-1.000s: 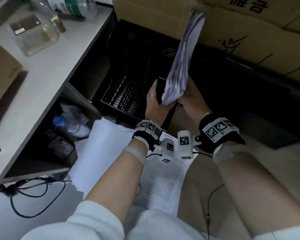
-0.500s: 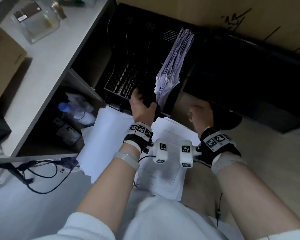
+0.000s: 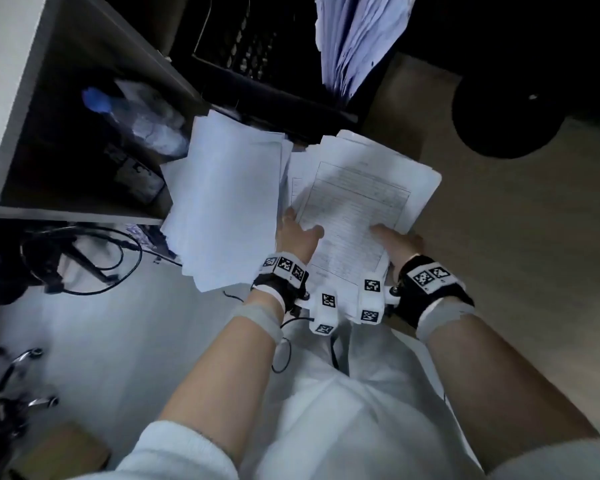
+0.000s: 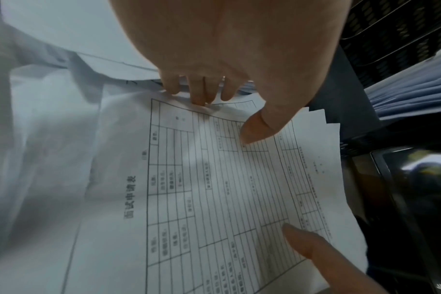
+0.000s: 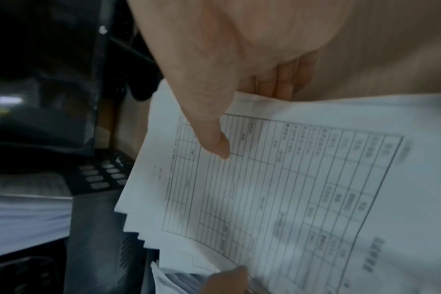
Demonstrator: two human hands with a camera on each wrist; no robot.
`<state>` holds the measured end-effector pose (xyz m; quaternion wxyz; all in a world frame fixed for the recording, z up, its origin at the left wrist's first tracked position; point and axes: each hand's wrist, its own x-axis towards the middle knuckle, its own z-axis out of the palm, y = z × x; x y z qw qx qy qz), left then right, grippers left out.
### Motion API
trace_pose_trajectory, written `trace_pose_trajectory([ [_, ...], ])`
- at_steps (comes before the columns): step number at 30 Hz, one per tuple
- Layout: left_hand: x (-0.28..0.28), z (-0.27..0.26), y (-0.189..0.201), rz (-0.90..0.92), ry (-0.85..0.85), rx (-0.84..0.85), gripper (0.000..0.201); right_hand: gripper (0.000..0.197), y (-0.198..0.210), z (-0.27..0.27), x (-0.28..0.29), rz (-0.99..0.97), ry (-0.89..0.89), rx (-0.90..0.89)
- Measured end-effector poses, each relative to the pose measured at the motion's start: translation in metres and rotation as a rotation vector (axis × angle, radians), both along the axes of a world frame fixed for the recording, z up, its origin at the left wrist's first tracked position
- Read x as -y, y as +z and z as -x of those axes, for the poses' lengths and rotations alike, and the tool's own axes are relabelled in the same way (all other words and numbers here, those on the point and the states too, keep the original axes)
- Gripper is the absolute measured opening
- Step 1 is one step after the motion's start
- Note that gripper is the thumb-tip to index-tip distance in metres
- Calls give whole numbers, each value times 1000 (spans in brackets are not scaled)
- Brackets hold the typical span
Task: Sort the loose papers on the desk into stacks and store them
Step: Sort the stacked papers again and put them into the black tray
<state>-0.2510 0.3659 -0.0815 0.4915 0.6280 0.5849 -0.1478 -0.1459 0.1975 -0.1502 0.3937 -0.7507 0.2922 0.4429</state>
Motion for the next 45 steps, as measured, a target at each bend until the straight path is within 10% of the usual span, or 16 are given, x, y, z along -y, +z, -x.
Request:
trace_pose_trajectory([
  [6,-5,-1,6,-13,-107,-27,102,54,50,7,-22,-61,1,78],
  [10,-5,-6,7,-3,-170,-42,103,62,73,6,-18,-21,-13,95],
  [14,10,-22,4,1,-223,-17,101,13,105,-12,22,69,-162,234],
  [23,65,-80,84,144,-16,509,51,60,165,-47,74,-171,-89,392],
  [30,91,-99,168,-182,130,940,37,18,228,-73,99,-421,-111,664],
  [36,109,-81,147,-114,128,830,72,14,187,-73,125,-356,89,530],
  [45,105,-121,148,-218,298,792,38,26,175,-72,110,-321,86,591],
])
